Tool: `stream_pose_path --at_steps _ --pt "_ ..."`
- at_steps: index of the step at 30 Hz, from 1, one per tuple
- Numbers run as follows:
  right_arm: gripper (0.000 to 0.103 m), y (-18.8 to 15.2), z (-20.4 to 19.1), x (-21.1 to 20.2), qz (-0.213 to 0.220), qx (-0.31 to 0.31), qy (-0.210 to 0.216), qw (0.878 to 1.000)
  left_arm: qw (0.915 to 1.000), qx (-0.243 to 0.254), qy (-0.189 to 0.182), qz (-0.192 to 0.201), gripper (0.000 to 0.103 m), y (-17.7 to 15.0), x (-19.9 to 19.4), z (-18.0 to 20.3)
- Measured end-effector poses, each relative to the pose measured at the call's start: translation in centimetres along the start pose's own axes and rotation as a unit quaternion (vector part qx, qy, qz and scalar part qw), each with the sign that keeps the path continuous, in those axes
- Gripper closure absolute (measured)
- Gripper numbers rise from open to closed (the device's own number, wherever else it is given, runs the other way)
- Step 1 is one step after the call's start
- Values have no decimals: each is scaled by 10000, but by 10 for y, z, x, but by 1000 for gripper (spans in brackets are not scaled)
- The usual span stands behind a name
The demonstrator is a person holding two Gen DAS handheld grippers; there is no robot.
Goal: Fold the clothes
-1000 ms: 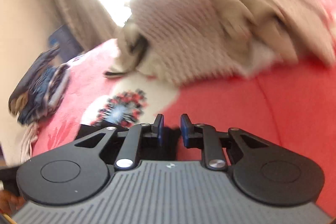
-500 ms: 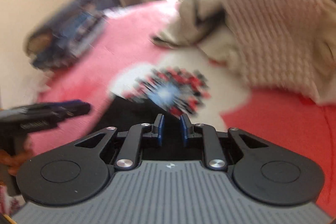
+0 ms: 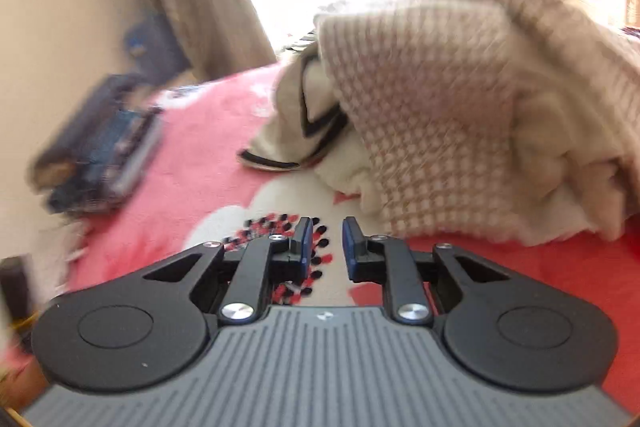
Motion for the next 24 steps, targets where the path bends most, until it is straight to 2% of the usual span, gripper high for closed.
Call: stream_pose_path --at_steps 3,6,8,11,13,15,19,24 --pt "86 -12 2 -31 -475 -459 606 9960 9999 28 118 -36 54 0 3 -1" --pt "86 -37 1 -33 -1023 -748 798 9887 9996 48 257 -75 55 -1 7 -1" --pt "86 -58 3 -19 -1366 -796 750 9846 9994 115 310 -58 54 -2 7 1" --pt "86 -85 16 8 -1642 -651 244 9840 9991 163 378 -13 54 -2 4 2" --pt "88 -88 39 13 -1520 -211 -202 9879 9988 146 458 31 54 1 2 0" --pt "88 -88 59 1 -1400 325 -351 9890 9986 122 500 92 54 6 -7 -5" --pt "86 -95 58 -46 -1365 -89 -542 9891 9983 155 501 262 54 19 -40 -9" --pt "86 -114 53 -122 -1318 -208 -551 9895 9980 538 83 326 48 26 -106 5"
Point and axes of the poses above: each gripper's, at about its wrist camera, not at the fingertips, and x roughly the way its jaws point, z to its right, y to its top, the point moved 3 cm from there along x, roughly the way its jaws point, and after that the axes turned 4 degrees about -y, right-handed, at the moved point
